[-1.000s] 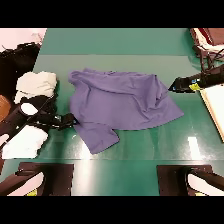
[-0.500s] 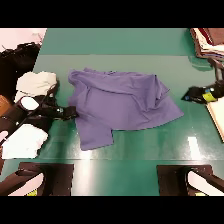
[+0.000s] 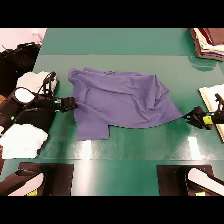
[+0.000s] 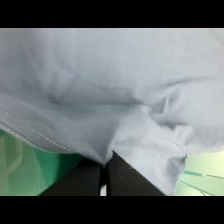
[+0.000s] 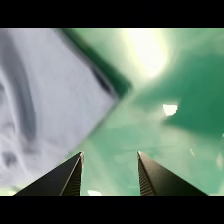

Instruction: Fold the shirts.

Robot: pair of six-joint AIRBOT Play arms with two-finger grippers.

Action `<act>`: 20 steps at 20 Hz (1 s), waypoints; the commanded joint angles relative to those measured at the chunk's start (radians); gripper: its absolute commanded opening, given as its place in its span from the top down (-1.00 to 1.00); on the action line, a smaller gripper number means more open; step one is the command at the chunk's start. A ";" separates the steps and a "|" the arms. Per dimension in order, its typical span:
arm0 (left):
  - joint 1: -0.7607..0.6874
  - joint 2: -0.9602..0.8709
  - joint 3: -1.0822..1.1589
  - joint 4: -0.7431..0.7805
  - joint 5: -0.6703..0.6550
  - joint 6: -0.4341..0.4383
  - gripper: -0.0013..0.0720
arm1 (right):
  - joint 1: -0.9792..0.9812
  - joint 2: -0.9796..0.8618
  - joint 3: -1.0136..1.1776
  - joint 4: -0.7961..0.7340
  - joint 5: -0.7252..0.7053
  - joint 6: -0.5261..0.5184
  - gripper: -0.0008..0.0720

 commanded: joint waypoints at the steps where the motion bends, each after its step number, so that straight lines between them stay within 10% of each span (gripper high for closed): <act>1: 0.001 0.000 0.004 -0.003 0.004 0.000 0.90 | 0.022 -0.077 -0.034 0.105 -0.095 -0.040 -0.06; 3: 0.001 0.000 0.004 -0.003 0.001 0.000 0.90 | 0.077 -0.098 -0.034 0.105 -0.160 -0.039 0.02; 8: 0.001 0.034 0.010 0.015 -0.053 -0.002 0.91 | 0.188 -0.094 0.003 0.099 -0.226 -0.042 0.93; 20: 0.001 0.310 0.994 0.331 -0.183 -0.077 0.90 | 0.188 0.336 0.811 0.095 -0.062 -0.048 0.94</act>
